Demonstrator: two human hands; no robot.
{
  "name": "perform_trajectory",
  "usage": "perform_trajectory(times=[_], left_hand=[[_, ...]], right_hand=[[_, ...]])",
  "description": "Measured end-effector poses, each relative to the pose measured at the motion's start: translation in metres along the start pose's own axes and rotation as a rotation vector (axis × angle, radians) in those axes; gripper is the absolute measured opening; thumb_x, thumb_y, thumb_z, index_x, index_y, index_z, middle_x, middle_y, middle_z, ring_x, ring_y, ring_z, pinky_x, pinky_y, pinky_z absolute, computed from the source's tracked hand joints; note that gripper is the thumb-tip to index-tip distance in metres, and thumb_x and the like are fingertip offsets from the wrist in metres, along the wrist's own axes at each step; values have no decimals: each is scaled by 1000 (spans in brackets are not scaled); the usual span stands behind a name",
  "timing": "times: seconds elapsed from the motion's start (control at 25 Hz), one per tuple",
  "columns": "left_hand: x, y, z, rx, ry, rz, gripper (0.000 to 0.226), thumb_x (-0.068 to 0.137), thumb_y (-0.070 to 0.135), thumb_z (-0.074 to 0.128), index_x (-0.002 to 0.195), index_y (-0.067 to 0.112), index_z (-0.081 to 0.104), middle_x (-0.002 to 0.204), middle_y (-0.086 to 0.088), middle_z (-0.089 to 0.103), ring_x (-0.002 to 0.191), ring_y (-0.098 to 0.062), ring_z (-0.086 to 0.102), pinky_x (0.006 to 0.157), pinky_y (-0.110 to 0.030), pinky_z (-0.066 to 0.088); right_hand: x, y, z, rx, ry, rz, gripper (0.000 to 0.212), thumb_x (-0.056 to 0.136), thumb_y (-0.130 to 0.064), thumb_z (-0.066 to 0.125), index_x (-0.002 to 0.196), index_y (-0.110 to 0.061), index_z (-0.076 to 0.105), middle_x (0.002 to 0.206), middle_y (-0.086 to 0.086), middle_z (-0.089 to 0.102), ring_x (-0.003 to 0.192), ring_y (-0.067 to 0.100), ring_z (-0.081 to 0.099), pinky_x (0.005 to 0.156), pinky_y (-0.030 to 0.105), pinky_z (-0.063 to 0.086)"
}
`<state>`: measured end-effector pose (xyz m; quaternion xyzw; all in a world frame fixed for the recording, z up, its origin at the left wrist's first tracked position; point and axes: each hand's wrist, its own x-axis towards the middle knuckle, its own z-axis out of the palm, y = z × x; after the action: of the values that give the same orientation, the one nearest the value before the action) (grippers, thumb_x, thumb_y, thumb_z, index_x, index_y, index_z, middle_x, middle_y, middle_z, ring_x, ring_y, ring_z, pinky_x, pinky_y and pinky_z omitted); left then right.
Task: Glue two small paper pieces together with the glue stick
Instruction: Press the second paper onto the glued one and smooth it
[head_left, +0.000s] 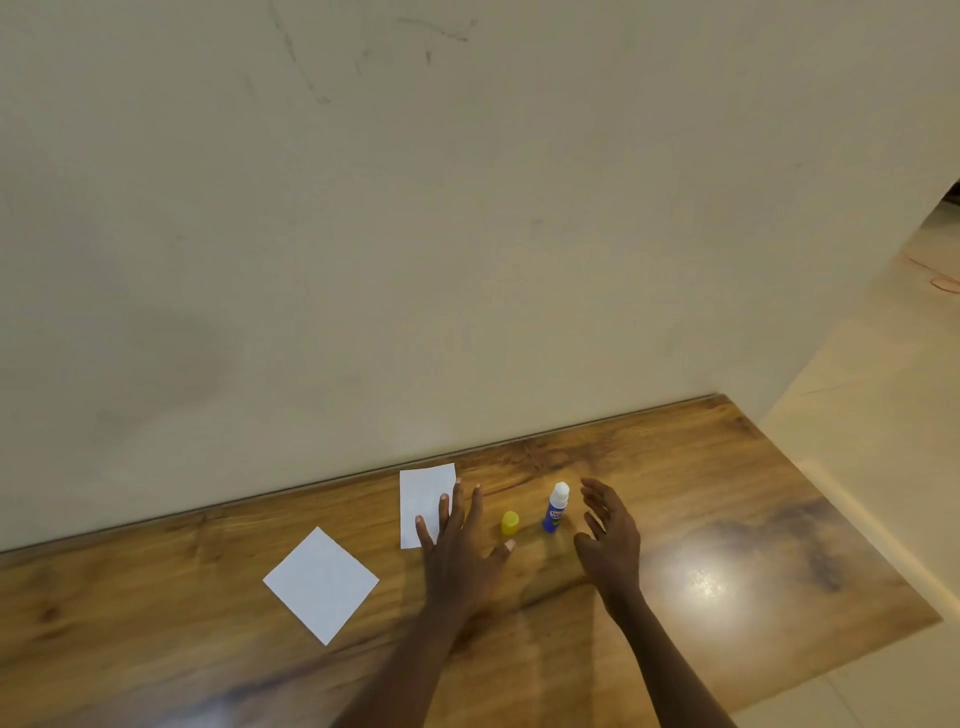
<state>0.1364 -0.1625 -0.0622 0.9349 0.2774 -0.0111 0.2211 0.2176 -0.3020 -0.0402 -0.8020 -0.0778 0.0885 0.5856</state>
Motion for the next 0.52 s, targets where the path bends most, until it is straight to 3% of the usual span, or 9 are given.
perform_trajectory(times=[0.16, 0.28, 0.4, 0.52], left_hand=[[-19, -39, -21, -96, 118, -31, 69, 88, 52, 38, 142, 29, 2, 156, -1, -7, 144, -21, -5, 112, -48, -14], [-36, -73, -40, -166, 230, -49, 64, 89, 55, 28, 142, 23, 13, 155, -3, 1, 143, -20, 0, 113, -45, -10], [-51, -108, -57, -286, 406, -165, 51, 90, 31, 48, 135, 9, 37, 149, -14, 28, 137, -34, 29, 113, -52, 14], [-61, -140, -72, -352, 496, -375, 35, 87, 13, 55, 120, 2, 53, 122, -23, 59, 106, -41, 58, 88, -48, 47]], right_hand=[[-20, -23, 17, -116, 182, -208, 60, 61, 23, 55, 115, -4, 51, 119, 19, 55, 114, 30, 49, 90, 35, 42], [-37, -43, 43, -252, 182, -371, 54, 62, 22, 56, 111, -1, 56, 118, 22, 57, 116, 34, 49, 88, 38, 48], [-57, -55, 79, -331, 10, -506, 45, 65, 20, 53, 101, -5, 61, 109, 16, 63, 107, 28, 57, 80, 25, 48], [-72, -56, 118, -396, -228, -429, 32, 82, 3, 50, 111, -8, 56, 118, 12, 60, 111, 21, 53, 87, 17, 40]])
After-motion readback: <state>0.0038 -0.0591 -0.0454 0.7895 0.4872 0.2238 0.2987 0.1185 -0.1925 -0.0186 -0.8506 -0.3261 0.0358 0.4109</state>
